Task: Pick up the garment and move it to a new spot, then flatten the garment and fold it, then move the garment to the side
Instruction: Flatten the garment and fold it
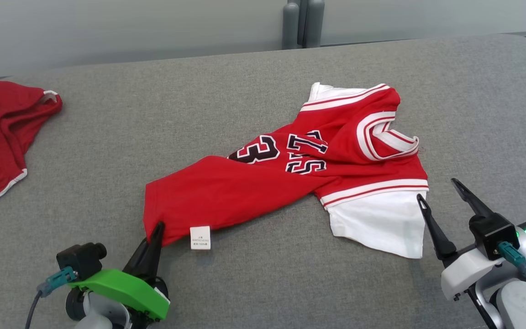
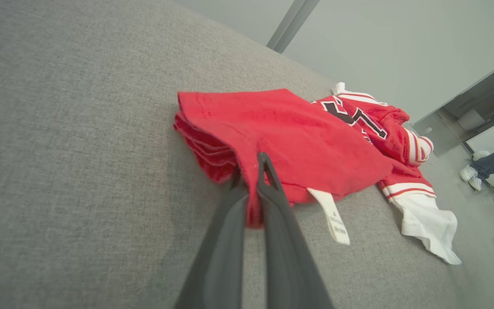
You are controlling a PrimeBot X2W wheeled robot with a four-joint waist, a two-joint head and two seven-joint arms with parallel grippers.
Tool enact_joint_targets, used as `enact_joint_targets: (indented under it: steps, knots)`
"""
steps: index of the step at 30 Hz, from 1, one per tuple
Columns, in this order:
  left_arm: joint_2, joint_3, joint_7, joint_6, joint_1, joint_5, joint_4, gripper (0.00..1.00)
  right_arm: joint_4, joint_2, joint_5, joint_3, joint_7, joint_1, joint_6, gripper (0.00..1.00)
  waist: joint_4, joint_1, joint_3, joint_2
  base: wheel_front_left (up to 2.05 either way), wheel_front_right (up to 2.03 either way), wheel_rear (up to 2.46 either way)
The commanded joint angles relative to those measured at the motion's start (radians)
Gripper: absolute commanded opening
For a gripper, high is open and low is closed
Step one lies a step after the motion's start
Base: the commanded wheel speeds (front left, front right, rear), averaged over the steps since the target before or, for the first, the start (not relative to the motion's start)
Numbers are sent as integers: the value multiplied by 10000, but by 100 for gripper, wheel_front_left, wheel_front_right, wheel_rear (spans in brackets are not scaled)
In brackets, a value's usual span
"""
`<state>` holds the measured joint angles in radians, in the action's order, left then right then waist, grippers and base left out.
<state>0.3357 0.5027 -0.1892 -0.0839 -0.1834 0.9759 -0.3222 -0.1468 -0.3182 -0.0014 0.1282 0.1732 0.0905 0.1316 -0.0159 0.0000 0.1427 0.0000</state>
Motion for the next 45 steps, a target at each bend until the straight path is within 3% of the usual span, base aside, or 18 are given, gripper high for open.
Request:
enact_joint_targets:
  steps: [1,2,3,4,5,6,7,14,20,32,45]
  knots:
    - [23,8,-140,-49,122,-124,-201,0,-21,59,84,31,-12,-38,-17,100,-18,0,-56,0,0,0,0]
    - [-2,6,-197,-37,132,-177,-368,2,-27,80,103,50,3,-34,-17,100,-36,0,-77,0,0,0,0]
    - [1,45,-257,-24,123,-263,-531,13,-42,113,116,70,27,-26,-17,100,-59,0,-103,0,0,0,0]
    - [-9,77,-317,24,112,-359,-673,33,-54,149,110,83,49,-14,-17,100,-81,0,-126,0,0,0,0]
    - [-33,72,-398,58,98,-457,-802,69,-71,178,104,96,61,0,-17,100,-98,0,-148,0,0,0,0]
    - [-33,72,-398,58,98,-457,-802,69,-71,178,104,96,61,0,-17,100,-98,0,-148,0,0,0,0]
    - [-81,77,-494,125,92,-672,-1056,100,-108,250,106,125,81,21,-17,100,-123,0,-196,0,0,0,0]
    - [-173,45,-676,67,146,-975,-1458,100,-215,375,16,83,141,42,-17,100,-115,0,-350,0,0,0,0]
    - [-10,-292,-745,455,91,-1430,-1089,100,-193,474,-118,-67,147,102,-17,100,4,0,-543,0,0,0,0]
    - [-261,-1235,-761,1678,371,-2661,846,100,361,1183,-442,-636,-212,293,-17,100,39,0,-1143,0,0,0,0]
    - [-148,-1346,-760,2790,1386,-3370,1949,100,1124,2161,-398,-856,-439,293,-16,100,-149,0,-1634,0,0,0,0]
